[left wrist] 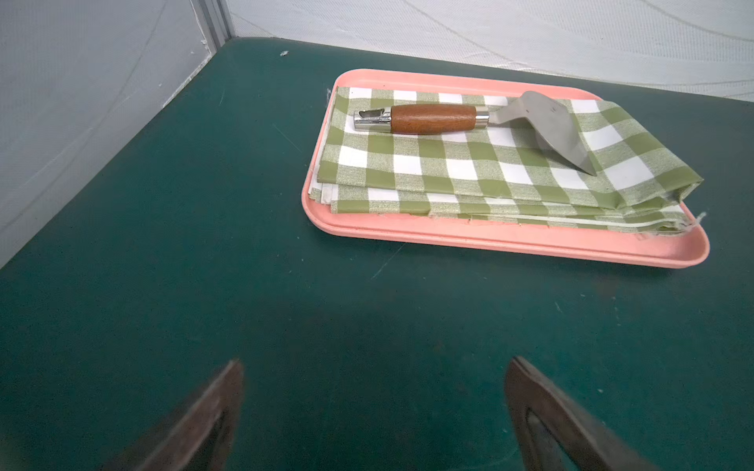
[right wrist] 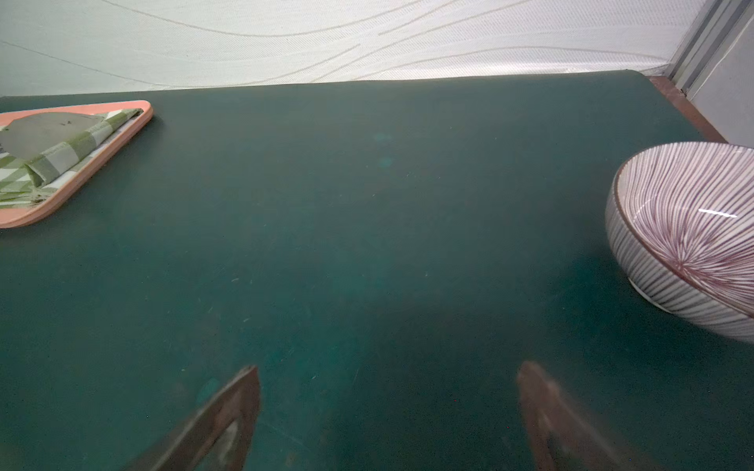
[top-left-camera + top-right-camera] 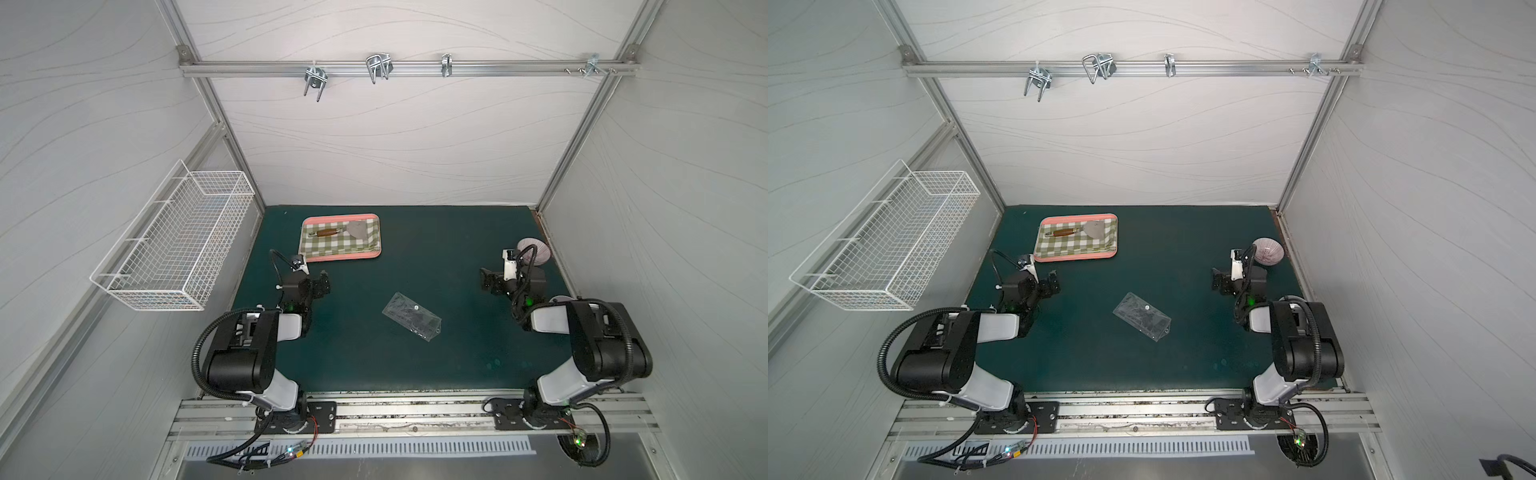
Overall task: Open the ruler set and take out the ruler
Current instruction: Pick up the ruler set bag from the center of the board.
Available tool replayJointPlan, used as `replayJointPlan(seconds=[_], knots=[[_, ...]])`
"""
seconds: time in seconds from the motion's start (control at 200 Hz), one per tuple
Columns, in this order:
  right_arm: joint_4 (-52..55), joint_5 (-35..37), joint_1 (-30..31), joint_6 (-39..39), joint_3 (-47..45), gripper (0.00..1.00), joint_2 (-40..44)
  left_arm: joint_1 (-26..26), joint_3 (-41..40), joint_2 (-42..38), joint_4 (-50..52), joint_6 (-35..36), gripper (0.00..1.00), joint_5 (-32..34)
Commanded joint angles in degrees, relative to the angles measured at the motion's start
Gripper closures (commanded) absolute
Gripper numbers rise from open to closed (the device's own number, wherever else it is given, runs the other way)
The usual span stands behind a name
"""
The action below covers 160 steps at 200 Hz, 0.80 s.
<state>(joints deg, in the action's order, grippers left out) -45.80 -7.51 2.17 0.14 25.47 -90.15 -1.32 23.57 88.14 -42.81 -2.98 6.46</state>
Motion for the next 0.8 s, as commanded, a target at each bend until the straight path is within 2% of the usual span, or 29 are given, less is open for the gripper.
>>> replayJointPlan(seconds=[0.0, 0.795], knots=[[-0.8, 0.2, 0.0, -0.2, 0.1, 0.01, -0.5, 0.2, 1.9, 0.3, -1.8, 1.0, 0.01, 0.5], [-1.4, -0.1, 0.0, -0.6, -0.4, 0.01, -0.3, 0.1, 1.6, 0.1, -2.3, 0.9, 0.01, 0.2]])
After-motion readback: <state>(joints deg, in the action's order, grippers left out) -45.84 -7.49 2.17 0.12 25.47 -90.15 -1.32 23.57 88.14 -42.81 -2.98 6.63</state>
